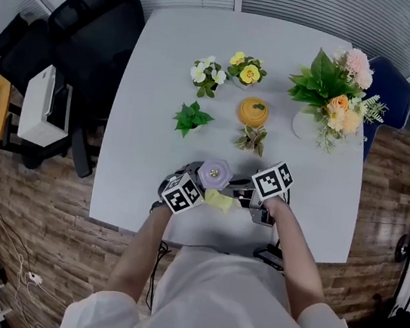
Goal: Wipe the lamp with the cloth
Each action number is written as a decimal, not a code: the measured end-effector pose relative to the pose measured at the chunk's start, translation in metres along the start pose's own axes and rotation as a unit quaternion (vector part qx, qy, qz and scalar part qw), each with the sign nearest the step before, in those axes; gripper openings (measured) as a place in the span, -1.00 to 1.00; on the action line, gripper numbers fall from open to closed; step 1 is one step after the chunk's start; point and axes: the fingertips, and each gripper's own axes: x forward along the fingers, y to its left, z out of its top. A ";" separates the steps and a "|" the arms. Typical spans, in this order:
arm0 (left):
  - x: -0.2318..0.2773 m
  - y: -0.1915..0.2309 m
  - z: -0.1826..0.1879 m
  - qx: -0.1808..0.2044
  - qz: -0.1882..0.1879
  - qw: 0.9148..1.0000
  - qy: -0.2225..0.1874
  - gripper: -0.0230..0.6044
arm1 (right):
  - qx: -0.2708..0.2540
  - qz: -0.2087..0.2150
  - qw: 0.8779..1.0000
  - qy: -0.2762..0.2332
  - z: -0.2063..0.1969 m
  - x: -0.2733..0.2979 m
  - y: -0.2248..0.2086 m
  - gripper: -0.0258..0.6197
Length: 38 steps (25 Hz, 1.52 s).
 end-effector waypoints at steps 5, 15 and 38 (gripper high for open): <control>0.000 0.000 0.000 0.001 -0.001 1.000 0.000 0.06 | 0.007 -0.016 1.000 0.008 -0.002 0.004 -0.009 -0.76; 0.000 0.001 0.000 0.001 0.000 1.000 -0.001 0.06 | -0.003 -0.031 0.999 0.019 -0.002 0.009 -0.016 -0.76; 0.001 0.000 0.000 0.000 0.001 1.000 0.000 0.06 | -0.065 -0.082 0.994 -0.018 0.012 -0.029 -0.004 -0.76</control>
